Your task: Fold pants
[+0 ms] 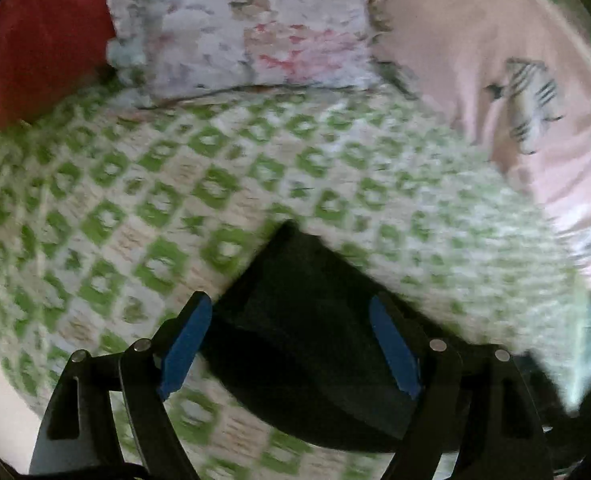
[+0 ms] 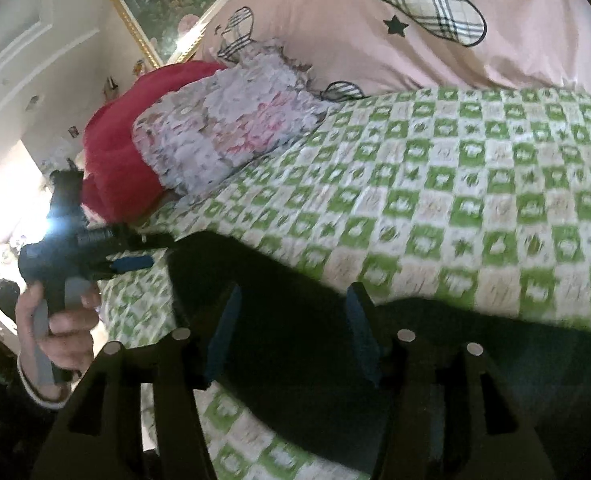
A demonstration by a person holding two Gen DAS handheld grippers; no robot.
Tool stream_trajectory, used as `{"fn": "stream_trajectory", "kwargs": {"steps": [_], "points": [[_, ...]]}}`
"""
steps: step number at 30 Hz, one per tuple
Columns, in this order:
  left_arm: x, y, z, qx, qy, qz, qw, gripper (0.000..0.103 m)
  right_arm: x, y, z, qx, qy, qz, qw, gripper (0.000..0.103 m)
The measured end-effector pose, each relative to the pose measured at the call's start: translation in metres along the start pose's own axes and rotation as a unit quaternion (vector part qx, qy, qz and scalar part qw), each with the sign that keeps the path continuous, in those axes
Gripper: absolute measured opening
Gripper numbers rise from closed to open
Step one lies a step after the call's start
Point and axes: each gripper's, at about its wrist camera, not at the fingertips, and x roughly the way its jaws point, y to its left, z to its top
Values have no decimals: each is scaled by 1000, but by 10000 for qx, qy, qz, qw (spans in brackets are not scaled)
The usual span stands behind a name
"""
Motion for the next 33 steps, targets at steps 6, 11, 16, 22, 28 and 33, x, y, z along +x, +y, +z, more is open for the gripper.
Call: {"fn": "stream_trajectory", "kwargs": {"steps": [6, 11, 16, 22, 28, 33], "points": [[27, 30, -22, 71, 324, 529, 9981, 84, 21, -26, 24, -172, 294, -388, 9987, 58], [47, 49, -49, 140, 667, 627, 9957, 89, 49, -31, 26, -631, 853, -583, 9927, 58], [50, 60, -59, 156, 671, 477, 9965, 92, 68, -38, 15, -847, 1314, -633, 9857, 58], [52, 65, -65, 153, 636, 314, 9974, 93, 78, -56, 7, -879, 1748, -662, 9784, 62], [54, 60, -62, 345, 485, -29, 9982, 76, 91, -73, 0, -676, 2320, -381, 9696, 66], [47, 43, -59, 586, 309, -511, 9965, 28, 89, -71, -4, -648, 2452, -220, 9671, 32]]}}
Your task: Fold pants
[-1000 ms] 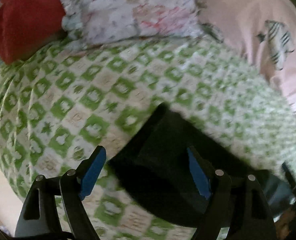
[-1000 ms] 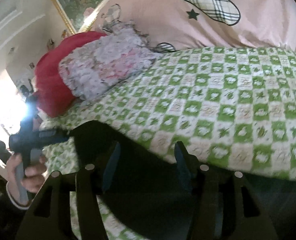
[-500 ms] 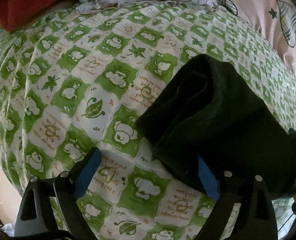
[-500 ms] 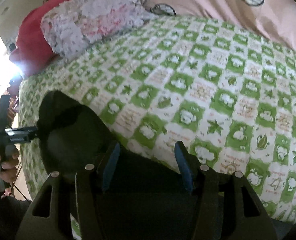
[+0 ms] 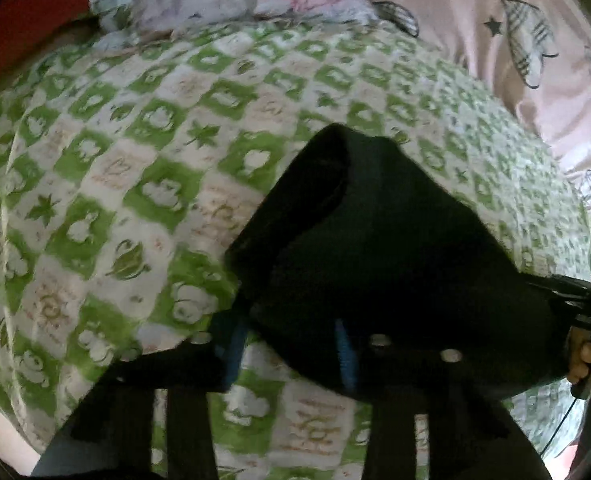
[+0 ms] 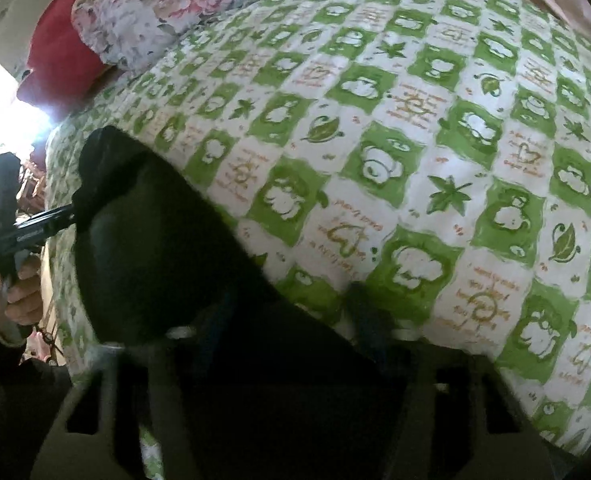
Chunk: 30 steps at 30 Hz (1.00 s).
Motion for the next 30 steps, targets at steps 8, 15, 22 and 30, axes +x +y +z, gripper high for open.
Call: {"fn": "stream_trajectory", "kwargs": {"steps": [8, 15, 22, 30], "points": [[-32, 6, 23, -102, -467, -782, 9958, 20, -40, 15, 10, 145, -920, -198, 9955, 7], [-46, 7, 36, 260, -1016, -927, 9901, 19, -47, 23, 23, 392, -1693, -676, 9825, 6], [-10, 5, 25, 928, -825, -433, 9913, 23, -11, 6, 12, 1032, -1712, -703, 9773, 13], [-54, 4, 20, 1252, -1239, -184, 9842, 51, -69, 12, -33, 1457, -2423, -890, 9551, 58]]}}
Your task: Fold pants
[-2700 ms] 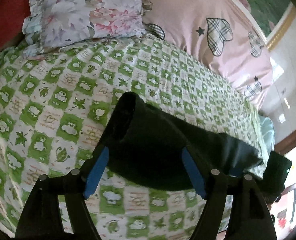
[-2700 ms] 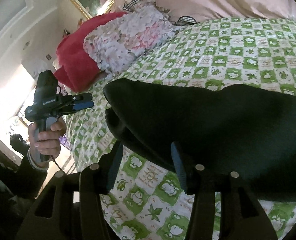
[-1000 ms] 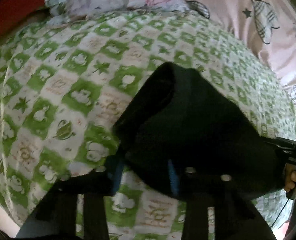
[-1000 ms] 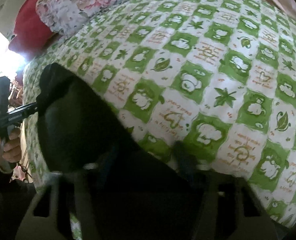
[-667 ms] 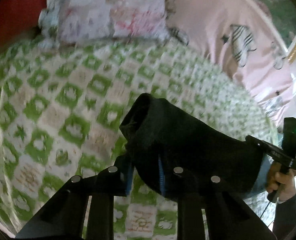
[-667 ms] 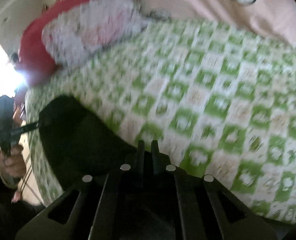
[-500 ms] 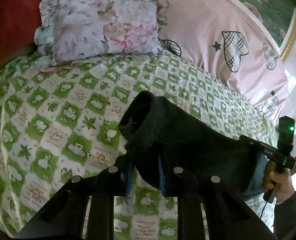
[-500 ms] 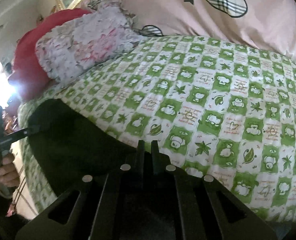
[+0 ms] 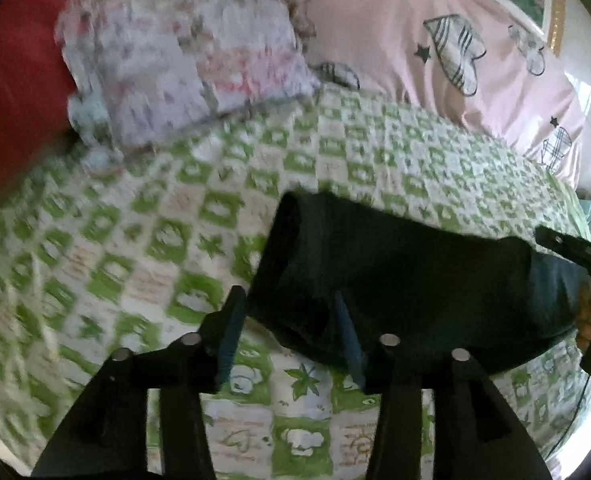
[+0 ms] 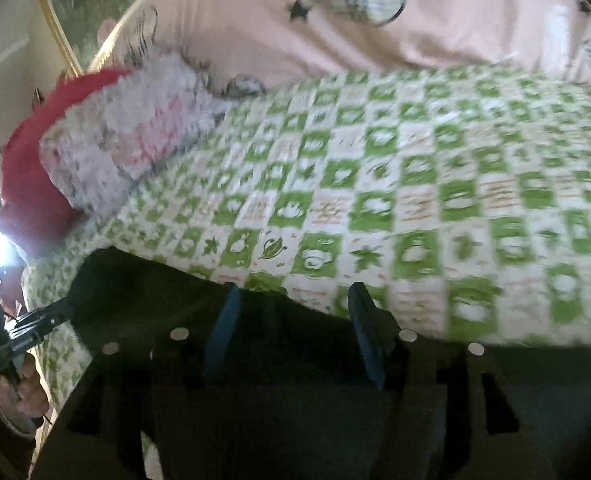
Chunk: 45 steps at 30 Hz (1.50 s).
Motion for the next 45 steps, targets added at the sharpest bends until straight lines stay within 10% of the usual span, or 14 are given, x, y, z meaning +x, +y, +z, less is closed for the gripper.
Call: {"fn": "stream_trajectory", "kwargs": {"steps": [25, 45], "points": [[-5, -200, 2, 2069, 210, -1723, 9628, 66, -164, -115, -127, 2156, -767, -1259, 9653, 58], [72, -411, 35, 3527, 1142, -2907, 8821, 68, -188, -196, -130, 3463, -1400, -1593, 9138, 66]]}}
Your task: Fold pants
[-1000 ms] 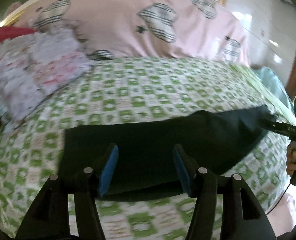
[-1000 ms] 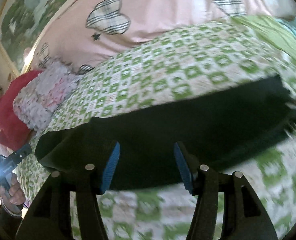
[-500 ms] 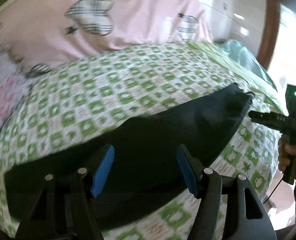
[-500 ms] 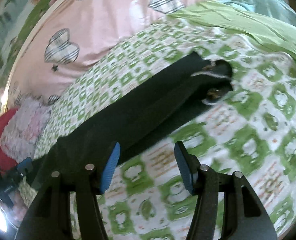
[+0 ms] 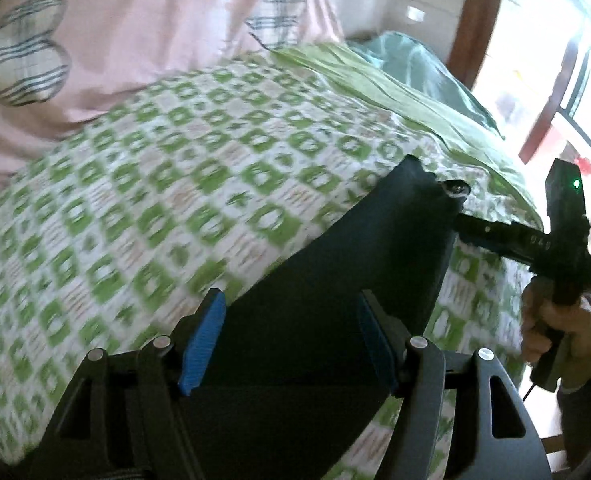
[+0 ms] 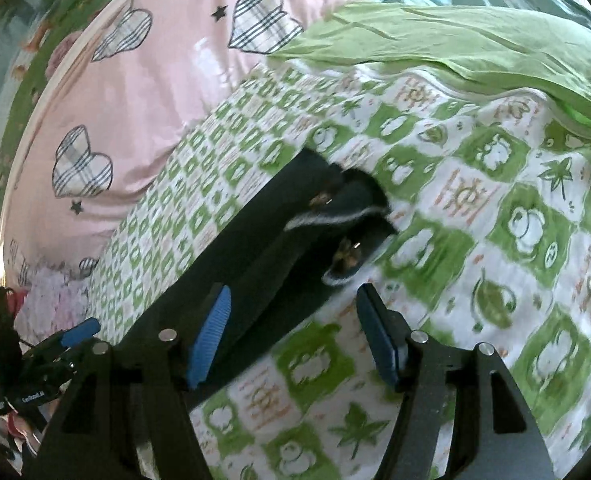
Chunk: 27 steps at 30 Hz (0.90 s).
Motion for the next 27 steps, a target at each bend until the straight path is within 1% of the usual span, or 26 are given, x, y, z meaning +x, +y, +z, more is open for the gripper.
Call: {"fn": "stream_trajectory", "kwargs": {"steps": [3, 6, 9, 10, 11, 12, 14, 16, 18, 22, 23, 24, 25, 26, 27], "points": [[20, -6, 19, 81, 141, -223, 9996, 68, 2, -7, 5, 149, -84, 57, 9998, 66], [47, -18, 41, 166, 373, -564, 9976, 68, 3, -11, 9, 223, -181, 85, 9996, 66], [73, -35, 56, 346, 614, -711, 9950, 68, 4, -15, 11, 333, -250, 162, 9990, 66], [81, -39, 59, 395, 674, -726, 9943, 68, 5, -16, 12, 357, -271, 171, 9988, 62], [90, -45, 63, 459, 757, -770, 9931, 68, 6, -18, 12, 375, -287, 149, 9988, 54], [96, -48, 65, 489, 805, -787, 9924, 68, 7, -19, 12, 390, -291, 136, 9987, 50], [111, -56, 70, 549, 948, -841, 9904, 68, 9, -25, 12, 490, -275, 156, 9983, 26], [125, -64, 77, 579, 1055, -934, 9883, 68, 11, -35, 12, 682, -246, 286, 9970, 16], [138, -71, 85, 584, 1146, -1051, 9861, 68, 9, -41, 12, 842, -313, 455, 9949, 14], [159, -84, 99, 604, 1300, -1278, 9814, 66, 3, -40, 11, 835, -441, 502, 9943, 12], [163, -87, 101, 612, 1327, -1342, 9801, 64, 1, -40, 11, 829, -463, 506, 9942, 12], [168, -91, 104, 652, 1348, -1435, 9782, 57, 0, -40, 11, 801, -475, 499, 9944, 12], [170, -94, 106, 682, 1352, -1486, 9772, 48, -1, -41, 11, 786, -479, 495, 9945, 12], [171, -96, 108, 706, 1334, -1547, 9764, 41, -1, -41, 11, 786, -476, 496, 9945, 12], [172, -97, 109, 690, 1319, -1591, 9760, 23, -1, -42, 12, 789, -467, 502, 9945, 12]]}}
